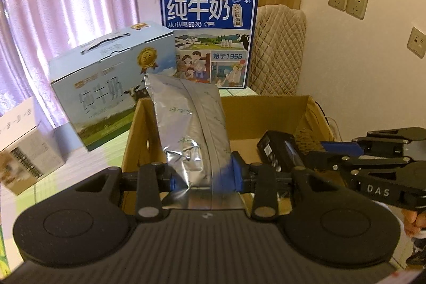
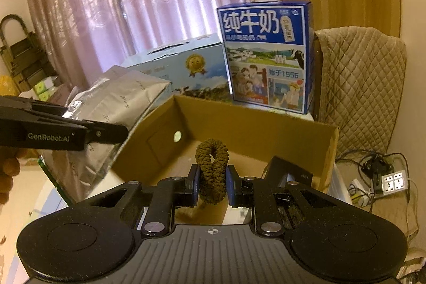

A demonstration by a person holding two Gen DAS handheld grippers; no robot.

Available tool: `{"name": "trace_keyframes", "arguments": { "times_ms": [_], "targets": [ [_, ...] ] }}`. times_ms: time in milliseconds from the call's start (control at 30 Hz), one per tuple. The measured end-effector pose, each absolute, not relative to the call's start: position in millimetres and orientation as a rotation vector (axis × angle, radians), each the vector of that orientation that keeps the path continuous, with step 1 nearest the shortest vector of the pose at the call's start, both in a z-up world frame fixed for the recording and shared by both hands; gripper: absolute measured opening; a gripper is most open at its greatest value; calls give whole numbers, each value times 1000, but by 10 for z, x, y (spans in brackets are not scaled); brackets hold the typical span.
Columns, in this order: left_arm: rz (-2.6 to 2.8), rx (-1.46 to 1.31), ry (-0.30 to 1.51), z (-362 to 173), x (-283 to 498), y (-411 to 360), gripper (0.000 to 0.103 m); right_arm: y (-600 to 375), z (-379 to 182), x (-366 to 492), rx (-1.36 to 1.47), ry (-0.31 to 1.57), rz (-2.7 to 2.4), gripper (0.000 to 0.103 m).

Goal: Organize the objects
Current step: 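Lower the foil bag and brown ring into the box and open both tools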

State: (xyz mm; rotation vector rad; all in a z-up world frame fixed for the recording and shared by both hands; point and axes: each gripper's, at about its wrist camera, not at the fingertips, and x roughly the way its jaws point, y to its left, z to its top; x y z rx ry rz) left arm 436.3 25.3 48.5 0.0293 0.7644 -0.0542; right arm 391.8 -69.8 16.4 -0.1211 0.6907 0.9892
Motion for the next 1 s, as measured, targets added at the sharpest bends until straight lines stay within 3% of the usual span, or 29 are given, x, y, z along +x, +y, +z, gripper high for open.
{"name": "trace_keyframes", "arguments": {
  "times_ms": [867,900,1000],
  "targets": [
    [-95,49,929,-290,5254,237,33,-286,-383,4575,-100,855,897,17],
    [-97,51,934,-310,5265,239,33,-279,-393,4588,-100,858,895,17],
    [-113,44,940,-346,5300,243,18,-272,-423,4616,-101,866,888,17]
  ]
}}
